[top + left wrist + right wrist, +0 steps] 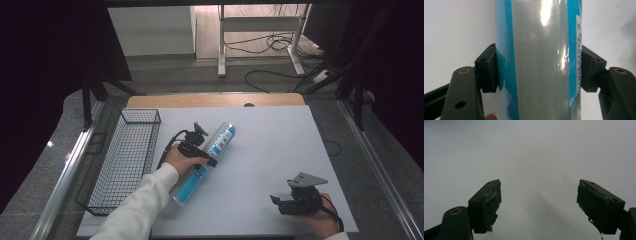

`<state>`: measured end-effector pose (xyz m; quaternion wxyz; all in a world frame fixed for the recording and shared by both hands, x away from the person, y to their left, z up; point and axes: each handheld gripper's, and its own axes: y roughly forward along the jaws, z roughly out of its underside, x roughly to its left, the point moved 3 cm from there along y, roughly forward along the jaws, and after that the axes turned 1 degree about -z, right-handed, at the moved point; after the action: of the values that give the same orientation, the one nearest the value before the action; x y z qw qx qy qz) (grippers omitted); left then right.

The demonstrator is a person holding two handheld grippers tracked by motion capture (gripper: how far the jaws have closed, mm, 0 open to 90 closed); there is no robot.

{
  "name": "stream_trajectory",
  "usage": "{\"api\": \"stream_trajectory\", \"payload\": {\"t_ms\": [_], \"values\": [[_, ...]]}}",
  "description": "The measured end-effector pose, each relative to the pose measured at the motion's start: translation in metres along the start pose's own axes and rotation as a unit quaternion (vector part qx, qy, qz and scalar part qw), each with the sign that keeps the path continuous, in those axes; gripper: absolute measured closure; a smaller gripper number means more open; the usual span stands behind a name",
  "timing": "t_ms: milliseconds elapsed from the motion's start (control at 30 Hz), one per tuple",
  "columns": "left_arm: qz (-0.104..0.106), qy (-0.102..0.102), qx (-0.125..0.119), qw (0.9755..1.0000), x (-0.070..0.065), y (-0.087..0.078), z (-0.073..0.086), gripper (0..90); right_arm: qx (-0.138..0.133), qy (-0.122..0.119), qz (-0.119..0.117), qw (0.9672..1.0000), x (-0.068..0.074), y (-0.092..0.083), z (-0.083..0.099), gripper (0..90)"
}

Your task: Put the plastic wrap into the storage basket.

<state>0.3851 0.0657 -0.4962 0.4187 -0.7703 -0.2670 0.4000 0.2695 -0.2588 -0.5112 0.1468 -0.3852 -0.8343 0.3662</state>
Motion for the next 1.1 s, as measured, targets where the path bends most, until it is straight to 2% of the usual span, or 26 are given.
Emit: {"api": "stream_trajectory", "payload": {"t_ms": [100,167,200,233,367,467,633,800,933,1000,1100], "values": [[0.001,-0.001,-0.009,1.0000,0.000,-0.013,0.003,31.7,0.000,0.000,0.000,1.0000,0.000,0.000,0.000,20.1],[-0.009,0.000,-0.017,0.9998,0.000,-0.024,0.005,31.7,0.000,0.000,0.001,1.0000,0.000,0.000,-0.001,20.1],[-0.009,0.000,-0.017,0.9998,0.000,-0.024,0.005,31.7,0.000,0.001,0.000,1.0000,0.001,0.000,-0.001,20.1],[-0.005,-0.003,-0.021,0.9998,0.002,-0.032,0.006,31.7,0.000,0.000,0.000,1.0000,0.001,0.000,-0.001,20.1],[-0.005,-0.002,-0.029,0.9996,0.005,-0.044,0.009,31.7,-0.003,-0.002,-0.002,1.0000,0.001,0.000,-0.002,20.0],[-0.017,-0.003,-0.034,0.9993,0.007,-0.053,0.012,31.7,-0.002,-0.002,-0.003,1.0000,0.001,0.001,-0.002,20.0],[-0.017,-0.004,-0.042,0.9990,0.011,-0.069,0.017,31.7,-0.003,-0.003,-0.004,1.0000,0.002,0.001,-0.003,20.0],[-0.026,-0.013,-0.056,0.9980,0.015,-0.087,0.023,31.7,-0.002,-0.007,-0.003,1.0000,0.001,0.002,-0.003,20.0],[-0.025,-0.017,-0.065,0.9974,0.020,-0.100,0.028,31.7,-0.001,-0.009,-0.004,1.0000,0.003,0.003,-0.004,20.0],[-0.031,-0.029,-0.076,0.9963,0.024,-0.111,0.032,31.7,-0.001,-0.010,-0.004,0.9999,0.003,0.003,-0.004,20.0],[-0.037,-0.033,-0.082,0.9954,0.027,-0.118,0.036,31.7,0.000,-0.010,-0.004,0.9999,0.003,0.003,-0.004,20.0]]}}
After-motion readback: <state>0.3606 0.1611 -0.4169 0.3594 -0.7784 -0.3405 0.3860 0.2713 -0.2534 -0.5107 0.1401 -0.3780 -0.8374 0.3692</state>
